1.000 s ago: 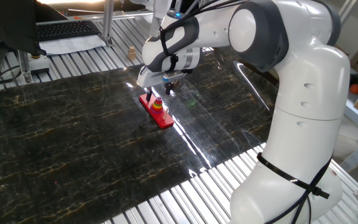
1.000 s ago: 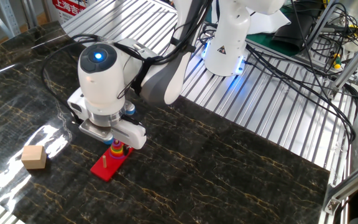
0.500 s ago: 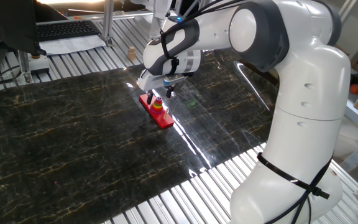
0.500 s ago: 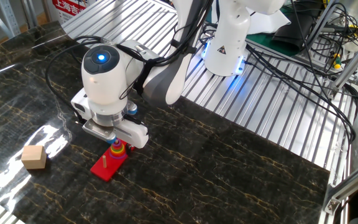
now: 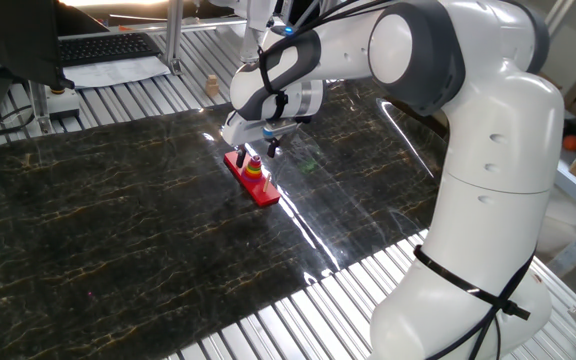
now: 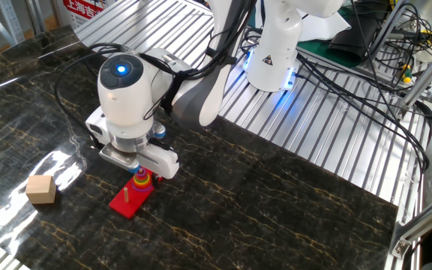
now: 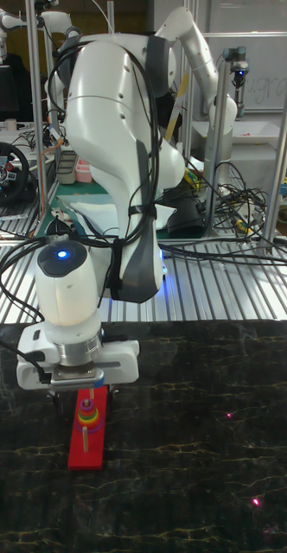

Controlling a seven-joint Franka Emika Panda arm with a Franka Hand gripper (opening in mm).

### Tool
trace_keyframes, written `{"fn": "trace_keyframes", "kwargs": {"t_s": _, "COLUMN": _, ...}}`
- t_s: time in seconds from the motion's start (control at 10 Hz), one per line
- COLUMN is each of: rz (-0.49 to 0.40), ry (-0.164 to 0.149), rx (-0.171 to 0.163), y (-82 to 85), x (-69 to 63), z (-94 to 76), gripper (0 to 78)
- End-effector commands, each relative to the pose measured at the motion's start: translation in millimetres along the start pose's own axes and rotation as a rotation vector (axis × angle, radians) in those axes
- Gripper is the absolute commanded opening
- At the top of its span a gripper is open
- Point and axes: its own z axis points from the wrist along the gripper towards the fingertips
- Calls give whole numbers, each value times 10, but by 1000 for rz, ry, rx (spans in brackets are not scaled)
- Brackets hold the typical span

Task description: Take out one Hanoi block and throw it aside

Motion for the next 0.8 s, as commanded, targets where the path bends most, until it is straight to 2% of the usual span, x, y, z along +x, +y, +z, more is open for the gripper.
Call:
{"fn": "trace_keyframes", "kwargs": {"t_s": 0.1, "rz": 4, "ry": 0, "rx": 2, "y": -14, "x": -7, "z": -104, "gripper": 774}}
{"fn": "trace_keyframes", "kwargs": {"t_s": 0.8, "rz": -3, "ry": 10, "rx": 1, "y": -26, "x": -1, "z": -109, "gripper": 774}}
